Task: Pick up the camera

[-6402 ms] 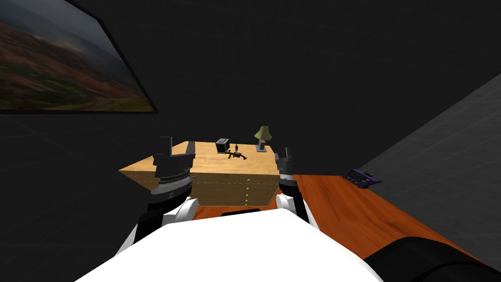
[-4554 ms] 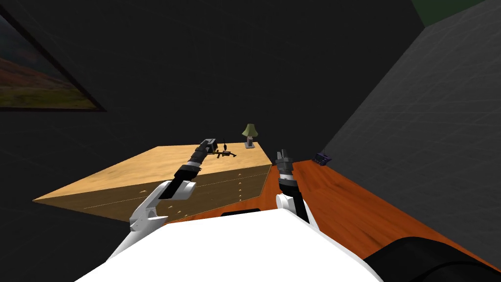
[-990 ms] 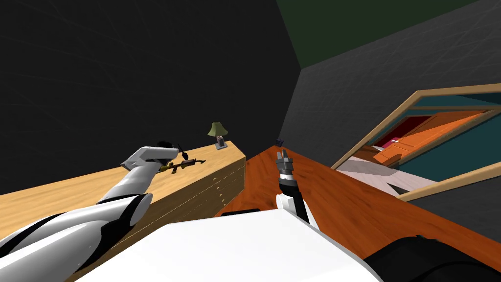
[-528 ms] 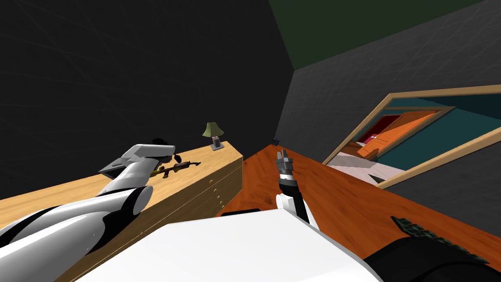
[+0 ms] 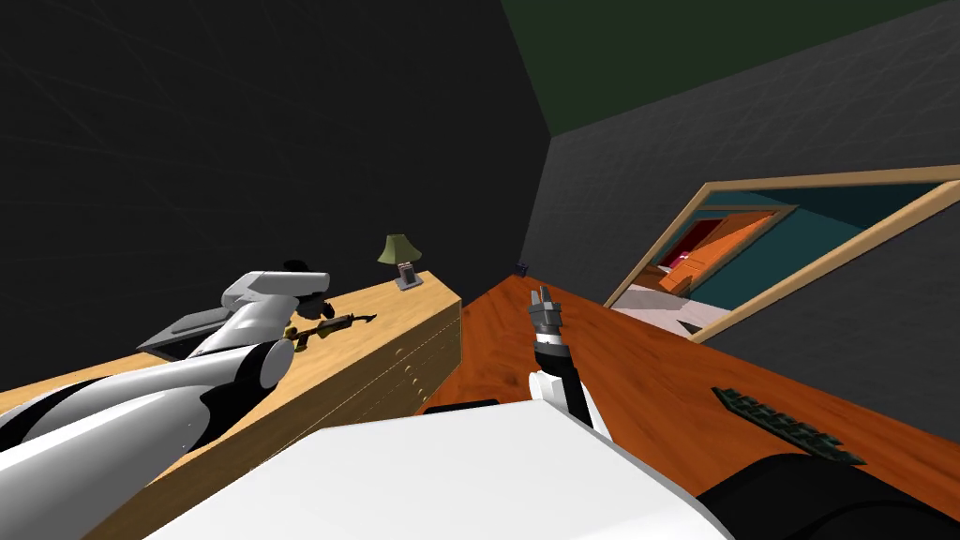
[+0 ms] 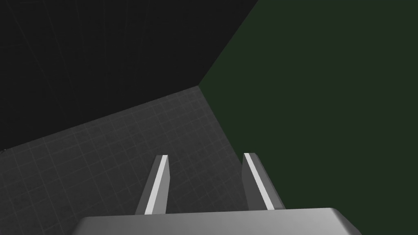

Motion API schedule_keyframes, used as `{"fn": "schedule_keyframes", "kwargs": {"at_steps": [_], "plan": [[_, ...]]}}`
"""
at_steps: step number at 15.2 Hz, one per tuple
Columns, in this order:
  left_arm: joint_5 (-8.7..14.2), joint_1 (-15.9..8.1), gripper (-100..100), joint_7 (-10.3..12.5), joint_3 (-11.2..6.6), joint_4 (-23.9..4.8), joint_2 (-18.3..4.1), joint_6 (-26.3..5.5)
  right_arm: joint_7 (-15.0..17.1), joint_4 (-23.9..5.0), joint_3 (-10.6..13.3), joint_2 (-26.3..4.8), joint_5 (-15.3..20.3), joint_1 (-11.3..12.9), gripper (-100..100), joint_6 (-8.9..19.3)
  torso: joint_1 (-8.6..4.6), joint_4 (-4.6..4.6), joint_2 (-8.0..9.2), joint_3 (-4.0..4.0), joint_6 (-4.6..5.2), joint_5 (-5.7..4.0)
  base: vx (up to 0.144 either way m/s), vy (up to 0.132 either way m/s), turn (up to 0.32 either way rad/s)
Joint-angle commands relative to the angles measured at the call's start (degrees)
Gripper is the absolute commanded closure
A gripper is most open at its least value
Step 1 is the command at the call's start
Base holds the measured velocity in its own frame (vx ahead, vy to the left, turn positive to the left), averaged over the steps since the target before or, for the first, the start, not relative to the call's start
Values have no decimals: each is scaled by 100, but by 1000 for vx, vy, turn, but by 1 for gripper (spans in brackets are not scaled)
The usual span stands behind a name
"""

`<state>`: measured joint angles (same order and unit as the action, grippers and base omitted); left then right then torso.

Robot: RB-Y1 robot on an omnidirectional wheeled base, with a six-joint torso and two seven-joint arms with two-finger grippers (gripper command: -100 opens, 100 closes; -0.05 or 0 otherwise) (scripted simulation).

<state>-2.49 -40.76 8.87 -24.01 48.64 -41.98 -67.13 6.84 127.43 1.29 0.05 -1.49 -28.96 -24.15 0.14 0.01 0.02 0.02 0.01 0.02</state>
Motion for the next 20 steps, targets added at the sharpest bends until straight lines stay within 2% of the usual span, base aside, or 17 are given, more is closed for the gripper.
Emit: {"fn": "schedule_keyframes", "kwargs": {"at_steps": [1, 2, 3, 5, 6, 8, 9, 11, 12, 13, 14, 15, 16, 20], "plan": [[5, -146, -100, 17, -86, -286, -48, -286, 0, 0, 0, 0, 0, 0, 0, 0, 0, 0, 0, 0, 0, 0, -6, 35, -155], [5, -146, -100, 17, -86, -341, -48, -335, 0, 0, 0, 0, 0, 0, 0, 0, 1, -1, 0, 0, -1, 1, -5, 32, -72], [11, -327, -100, 36, -199, -547, -106, -489, 0, 0, 0, 0, 0, 0, 0, 0, 2, -1, 0, 0, -4, 2, -8, 40, -142], [11, -327, -100, 36, -199, -664, -106, -655, 0, 0, 0, 0, 0, 0, 0, 0, 7, 0, 2, 1, -1, 2, -9, 45, -111], [15, -490, -100, 53, -306, -876, -156, -820, 0, 0, 0, 0, 0, -1, 0, 0, 6, 0, 1, 0, -4, 3, -1, 48, -132], [15, -490, -100, 53, -306, -973, -156, -954, 0, 0, 0, 0, 0, 0, 0, 0, 10, -1, -1, -1, -2, 3, -5, 48, -102], [18, -631, -100, 68, -407, -1195, -199, -1147, 0, 0, -1, 0, 0, -1, 0, 0, 8, -1, 0, 0, -5, 4, -3, 50, -93], [18, -631, -100, 68, -407, -1266, -199, -1228, 0, 0, -1, 0, 0, 0, 0, 0, 13, -1, 0, 0, -3, 4, -5, 56, -83], [19, -751, -100, 81, -500, -1518, -237, -1441, 0, 0, -1, 0, 0, -1, 0, 0, 12, -1, 0, 0, -5, 4, -6, 60, -111], [19, -751, -100, 81, -500, -1538, -237, -1478, 0, 0, 0, 0, 0, 0, 0, 0, 14, -1, 0, 0, -2, 4, -2, 76, -107], [18, -852, -100, 92, -585, -1746, -270, -1628, 0, 0, -1, -1, 0, 0, 0, 0, 18, -1, -1, -1, -4, 5, 5, 107, -115], [18, -852, -100, 92, -585, -1785, -270, -1701, 0, 0, -1, -1, 0, 0, 0, 0, 28, -1, -3, -2, -2, 7, -2, 110, -109], [17, -934, -100, 100, -660, -1986, -298, -1859, 0, 0, -1, -1, 0, -1, 0, 0, 32, -1, -3, -2, -4, 8, -8, 99, -117], [17, -934, -100, 100, -660, -2010, -298, -1897, 0, 0, -1, -1, 0, -1, 0, 0, 20, -2, -5, -3, -7, 7, 3, 61, -25]]}}
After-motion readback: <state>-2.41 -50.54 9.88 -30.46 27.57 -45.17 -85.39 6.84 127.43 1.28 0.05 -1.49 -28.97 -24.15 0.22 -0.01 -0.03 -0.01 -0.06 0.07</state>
